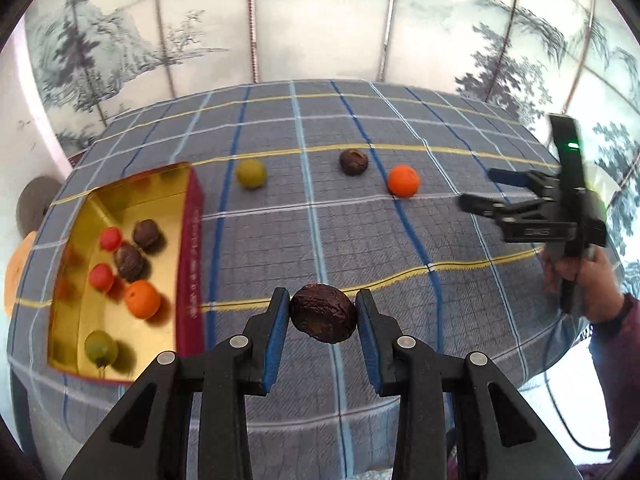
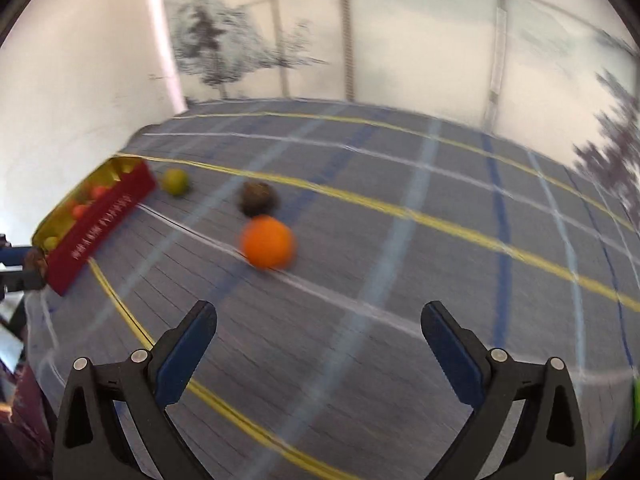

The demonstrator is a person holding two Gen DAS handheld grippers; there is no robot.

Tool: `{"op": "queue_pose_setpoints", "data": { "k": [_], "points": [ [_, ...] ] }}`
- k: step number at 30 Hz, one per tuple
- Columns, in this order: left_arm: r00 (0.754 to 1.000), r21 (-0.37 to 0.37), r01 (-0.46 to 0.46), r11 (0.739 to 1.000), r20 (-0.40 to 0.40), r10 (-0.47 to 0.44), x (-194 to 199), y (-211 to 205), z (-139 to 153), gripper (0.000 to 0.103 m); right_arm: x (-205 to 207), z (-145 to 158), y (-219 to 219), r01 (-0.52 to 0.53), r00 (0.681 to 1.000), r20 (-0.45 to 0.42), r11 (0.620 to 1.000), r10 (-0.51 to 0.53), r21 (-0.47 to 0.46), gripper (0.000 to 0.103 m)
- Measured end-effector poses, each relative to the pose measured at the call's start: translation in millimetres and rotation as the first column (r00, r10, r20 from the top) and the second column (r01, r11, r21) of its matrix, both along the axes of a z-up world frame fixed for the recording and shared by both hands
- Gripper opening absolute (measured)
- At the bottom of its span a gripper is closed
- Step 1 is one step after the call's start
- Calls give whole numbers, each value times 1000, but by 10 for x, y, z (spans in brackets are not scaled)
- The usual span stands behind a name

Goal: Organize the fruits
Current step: 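Grasp the orange with the right gripper, then carry the brown nut into the tin and open the left gripper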

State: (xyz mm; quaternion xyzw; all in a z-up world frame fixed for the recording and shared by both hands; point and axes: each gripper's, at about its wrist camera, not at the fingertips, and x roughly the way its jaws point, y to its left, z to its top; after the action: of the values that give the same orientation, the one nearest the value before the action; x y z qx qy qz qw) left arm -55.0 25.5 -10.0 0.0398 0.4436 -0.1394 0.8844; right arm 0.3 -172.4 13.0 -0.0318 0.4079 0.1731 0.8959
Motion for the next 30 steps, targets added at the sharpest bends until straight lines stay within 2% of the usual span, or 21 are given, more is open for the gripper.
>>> {"op": "queue_pose_setpoints", "data": {
  "k": [1,3,10,11,13,20,30],
  "points": [
    [1000,-3,-7,1000,9,7,-35,29,30,35,76,-31,96,-17,1000,-11,1000,17,9,97],
    [999,-2,-28,1000,33,28,-109,105,96,35,231,-103,221,-23,999,-40,1000,23,13,74],
    [995,19,-43,999,90,41,-259,239,221,35,535,-302,442,2,996,-87,1000,-4,-19,71],
    [995,19,-47,999,92,45,-265,261,225,35,577,-342,455,2,994,-108,1000,-5,-20,55],
    [994,8,-56,998,90,55,-269,304,222,35,597,-361,482,3,994,-113,1000,-6,-20,37],
    [989,7,-118,993,91,117,-259,435,188,35,529,-391,413,33,995,-95,999,-31,21,37],
    [981,35,-169,985,104,164,-306,588,90,35,534,-375,433,30,995,-91,1000,-31,-3,38]
  ]
}}
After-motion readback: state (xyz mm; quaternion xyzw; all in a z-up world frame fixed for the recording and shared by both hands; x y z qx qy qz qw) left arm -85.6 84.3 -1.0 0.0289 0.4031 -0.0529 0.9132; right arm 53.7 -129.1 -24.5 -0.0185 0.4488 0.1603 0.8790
